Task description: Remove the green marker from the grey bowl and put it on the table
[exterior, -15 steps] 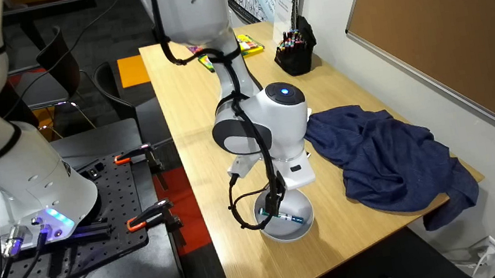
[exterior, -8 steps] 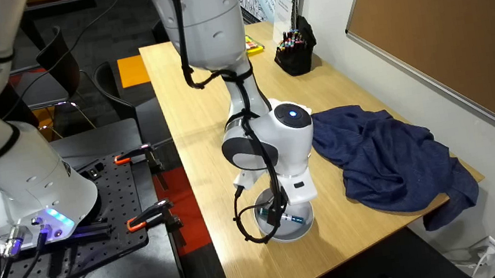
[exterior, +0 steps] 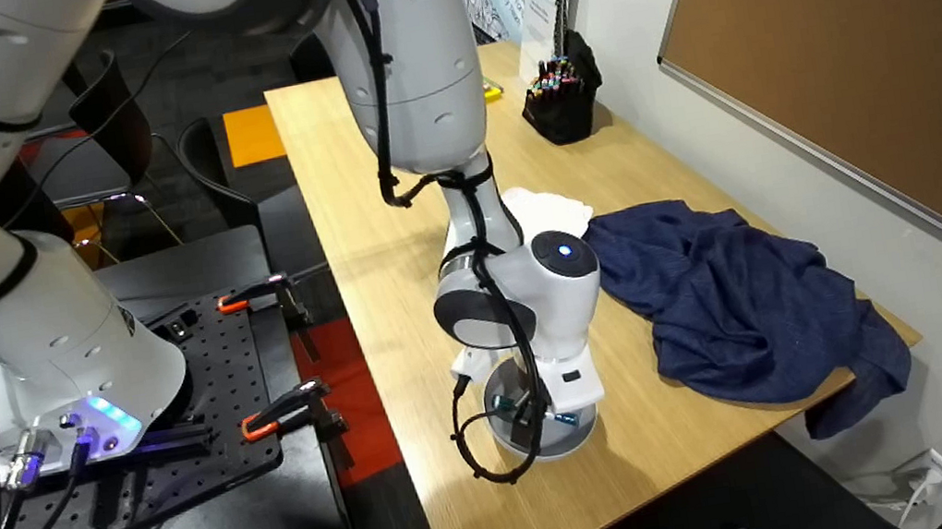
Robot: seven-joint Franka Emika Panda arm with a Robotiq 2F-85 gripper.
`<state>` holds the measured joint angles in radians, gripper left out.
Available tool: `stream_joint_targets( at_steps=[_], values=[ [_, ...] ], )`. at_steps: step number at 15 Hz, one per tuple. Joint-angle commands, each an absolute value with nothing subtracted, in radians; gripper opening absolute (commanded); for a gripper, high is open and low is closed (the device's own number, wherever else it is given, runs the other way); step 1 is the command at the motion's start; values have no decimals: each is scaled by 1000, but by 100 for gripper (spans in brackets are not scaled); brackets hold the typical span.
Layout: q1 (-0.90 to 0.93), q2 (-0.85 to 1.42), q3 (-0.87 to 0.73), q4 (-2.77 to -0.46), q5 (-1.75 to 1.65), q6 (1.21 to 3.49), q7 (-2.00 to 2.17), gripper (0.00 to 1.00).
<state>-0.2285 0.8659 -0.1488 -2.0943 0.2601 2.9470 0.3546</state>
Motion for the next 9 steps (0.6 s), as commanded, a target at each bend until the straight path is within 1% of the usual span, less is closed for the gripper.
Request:
stream_joint_targets(
  at_steps=[1,2,3,4,8,9],
  values=[
    [-247,905,-131,-2038,278,2932,321,87],
    [-244,914,-132,-2026,276,2927,321,62],
    [-238,921,-135,-2019,274,2928,322,61],
    [-231,926,-137,-2016,272,2932,322,56],
    [-208,908,-144,-2033,269,2941,317,24],
    [-197,899,-150,-2041,268,2939,322,17]
  ],
)
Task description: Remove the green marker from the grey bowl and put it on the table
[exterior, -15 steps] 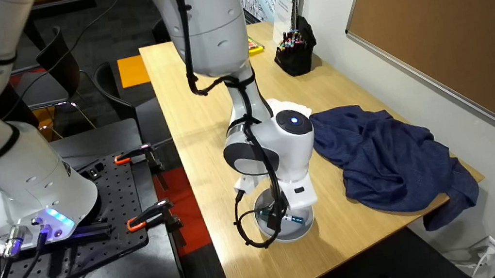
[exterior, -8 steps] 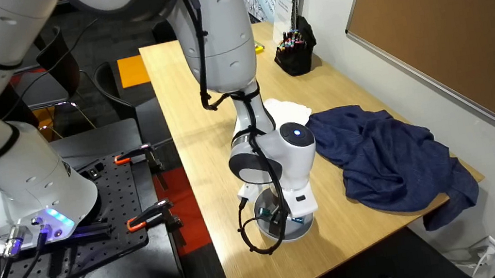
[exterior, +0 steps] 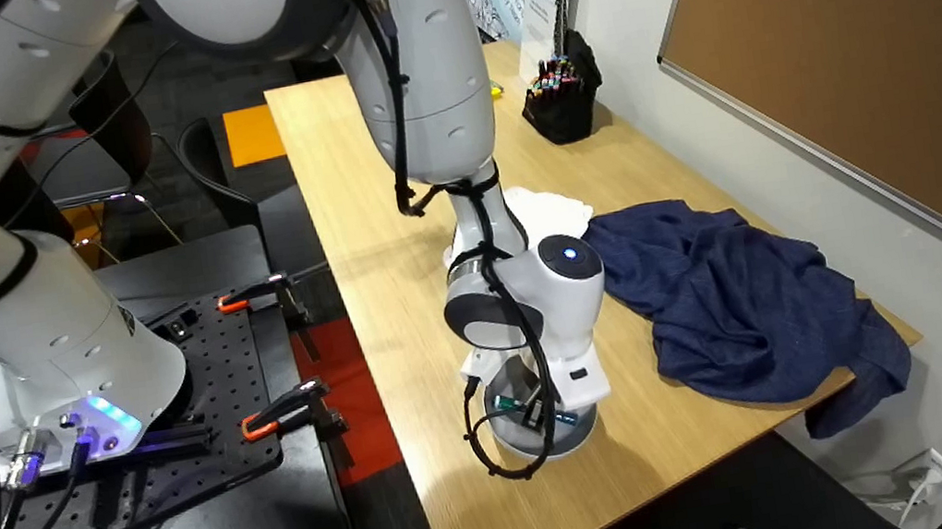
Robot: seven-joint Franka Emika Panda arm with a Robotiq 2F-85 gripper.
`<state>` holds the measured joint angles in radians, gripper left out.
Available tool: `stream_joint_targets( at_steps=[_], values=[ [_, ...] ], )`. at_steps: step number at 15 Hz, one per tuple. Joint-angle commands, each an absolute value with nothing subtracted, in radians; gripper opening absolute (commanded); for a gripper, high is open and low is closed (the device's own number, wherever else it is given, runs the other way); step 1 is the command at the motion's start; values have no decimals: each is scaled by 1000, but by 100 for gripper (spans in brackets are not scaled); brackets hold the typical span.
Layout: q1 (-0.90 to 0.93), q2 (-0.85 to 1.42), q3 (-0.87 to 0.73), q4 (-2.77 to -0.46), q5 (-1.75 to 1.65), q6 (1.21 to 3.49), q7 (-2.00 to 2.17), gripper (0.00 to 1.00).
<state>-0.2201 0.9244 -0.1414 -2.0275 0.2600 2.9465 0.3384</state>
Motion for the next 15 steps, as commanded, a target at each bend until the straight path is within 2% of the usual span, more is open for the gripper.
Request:
stream_joint_targets(
  at_steps=[1,2,3,4,11,15],
  values=[
    [-182,886,-160,-2054,266,2940,328,9],
    [-171,874,-164,-2065,264,2940,327,2],
    [-146,857,-182,-2082,261,2944,338,0],
    [-125,839,-195,-2098,258,2947,343,5],
    [89,665,-334,-2234,211,2982,373,5],
    [158,603,-351,-2245,153,2992,344,5]
  ],
)
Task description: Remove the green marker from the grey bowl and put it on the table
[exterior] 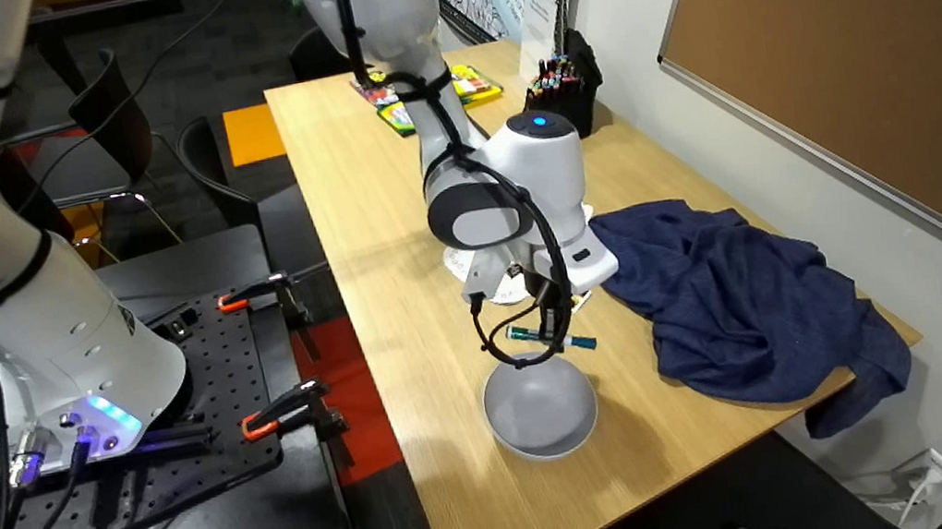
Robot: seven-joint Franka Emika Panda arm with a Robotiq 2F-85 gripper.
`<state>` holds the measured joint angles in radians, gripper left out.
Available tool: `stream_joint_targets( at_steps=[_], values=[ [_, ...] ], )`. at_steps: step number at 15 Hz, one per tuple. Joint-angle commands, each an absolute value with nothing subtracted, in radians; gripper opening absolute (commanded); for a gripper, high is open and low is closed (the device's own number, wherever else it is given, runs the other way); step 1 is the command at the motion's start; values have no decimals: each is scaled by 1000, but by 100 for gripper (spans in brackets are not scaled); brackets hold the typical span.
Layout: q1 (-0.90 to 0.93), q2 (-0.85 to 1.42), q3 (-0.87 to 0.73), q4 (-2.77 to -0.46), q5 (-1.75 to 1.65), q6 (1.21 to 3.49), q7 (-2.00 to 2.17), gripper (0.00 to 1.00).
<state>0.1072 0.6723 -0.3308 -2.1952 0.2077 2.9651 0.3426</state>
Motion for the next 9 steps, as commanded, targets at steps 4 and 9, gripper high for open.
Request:
stream_joint_targets(
  at_steps=[4,9],
  values=[
    [142,583,-282,-2202,46,2906,249,5],
    [94,612,-153,-2150,-25,2825,103,5]
  ],
)
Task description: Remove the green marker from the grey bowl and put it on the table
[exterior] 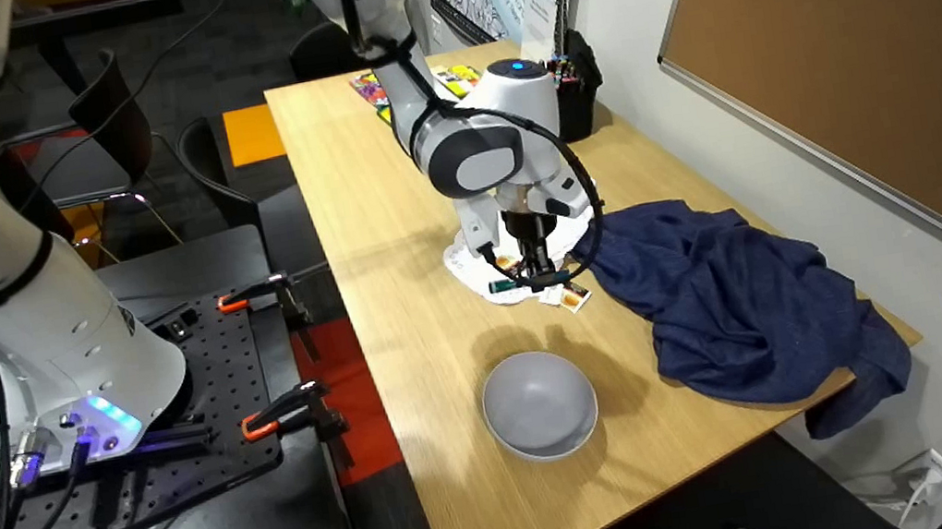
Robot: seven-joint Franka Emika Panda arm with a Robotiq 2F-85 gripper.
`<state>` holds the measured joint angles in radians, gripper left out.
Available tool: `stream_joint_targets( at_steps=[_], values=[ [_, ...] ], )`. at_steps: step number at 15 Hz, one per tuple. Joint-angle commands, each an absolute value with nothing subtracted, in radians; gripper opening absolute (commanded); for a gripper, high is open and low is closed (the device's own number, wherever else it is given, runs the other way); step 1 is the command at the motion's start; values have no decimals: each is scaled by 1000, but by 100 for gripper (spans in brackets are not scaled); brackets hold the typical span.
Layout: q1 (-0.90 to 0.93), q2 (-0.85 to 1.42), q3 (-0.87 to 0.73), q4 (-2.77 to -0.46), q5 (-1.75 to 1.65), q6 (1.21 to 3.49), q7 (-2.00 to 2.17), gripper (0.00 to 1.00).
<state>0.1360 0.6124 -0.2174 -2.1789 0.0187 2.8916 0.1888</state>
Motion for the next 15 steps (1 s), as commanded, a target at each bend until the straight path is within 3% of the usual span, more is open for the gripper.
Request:
stream_joint_targets(
  at_steps=[1,11,12,13,15],
  values=[
    [88,621,-132,-2139,-40,2809,73,5],
    [95,804,-65,-1997,-210,2716,-140,5],
    [110,823,-76,-1985,-225,2718,-123,45],
    [117,835,-80,-1974,-235,2718,-115,46],
    [126,851,-85,-1958,-248,2721,-107,59]
  ],
)
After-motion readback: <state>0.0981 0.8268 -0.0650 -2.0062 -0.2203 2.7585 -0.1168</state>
